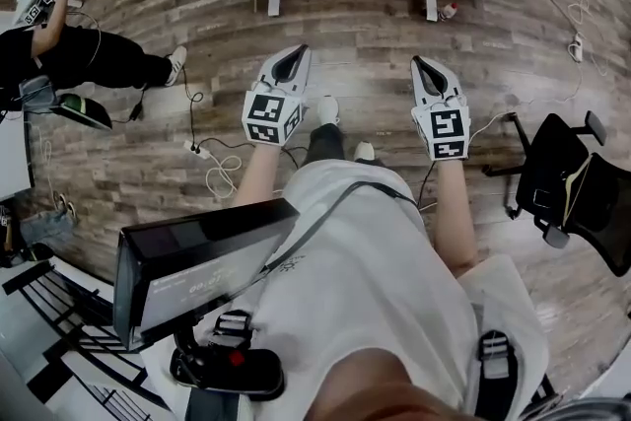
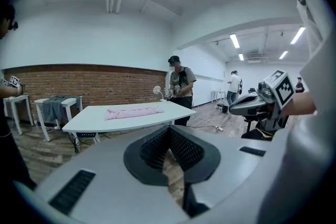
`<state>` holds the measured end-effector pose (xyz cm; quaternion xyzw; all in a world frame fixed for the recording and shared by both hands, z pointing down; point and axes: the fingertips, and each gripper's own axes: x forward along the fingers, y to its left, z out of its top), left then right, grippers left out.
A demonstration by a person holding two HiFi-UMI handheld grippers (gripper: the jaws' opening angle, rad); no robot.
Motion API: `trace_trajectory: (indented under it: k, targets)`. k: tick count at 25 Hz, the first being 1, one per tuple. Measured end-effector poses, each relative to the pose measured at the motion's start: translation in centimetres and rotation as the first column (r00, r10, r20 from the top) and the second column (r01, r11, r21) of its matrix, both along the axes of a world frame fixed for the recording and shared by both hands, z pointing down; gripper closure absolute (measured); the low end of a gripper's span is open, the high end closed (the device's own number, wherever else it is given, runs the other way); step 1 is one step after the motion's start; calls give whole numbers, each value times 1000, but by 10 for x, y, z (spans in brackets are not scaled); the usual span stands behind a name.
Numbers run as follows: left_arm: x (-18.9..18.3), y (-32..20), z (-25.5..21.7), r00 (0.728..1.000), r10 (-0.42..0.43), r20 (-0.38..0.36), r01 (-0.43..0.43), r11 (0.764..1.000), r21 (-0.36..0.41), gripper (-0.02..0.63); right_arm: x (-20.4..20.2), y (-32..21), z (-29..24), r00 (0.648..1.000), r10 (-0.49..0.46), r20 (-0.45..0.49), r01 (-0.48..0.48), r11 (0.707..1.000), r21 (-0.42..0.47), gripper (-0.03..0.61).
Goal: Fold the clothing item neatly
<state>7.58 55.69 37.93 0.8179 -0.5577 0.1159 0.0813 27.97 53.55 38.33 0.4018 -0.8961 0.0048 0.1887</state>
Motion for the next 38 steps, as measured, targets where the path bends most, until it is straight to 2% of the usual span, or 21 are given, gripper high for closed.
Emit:
trace_trajectory:
  k: [10, 19, 30, 38]
  targets:
    - [21, 66, -3, 1000, -20, 14, 21, 1000, -11, 612, 18, 53, -13, 999, -34, 15, 34, 999, 7, 574]
    - [26, 70, -22, 1000, 11, 0, -11, 1000, 26, 612, 13, 67, -21, 1000, -25, 13, 24, 1000, 12, 574]
    - [-4, 89, -39, 999, 43, -3, -43, 998, 52, 612, -27, 81, -48, 999, -16, 51, 14, 999, 37, 574]
    - [-23, 88, -44, 998, 56, -16, -55, 996, 63, 612, -41, 86, -54, 998, 6, 58, -8, 999, 38, 575]
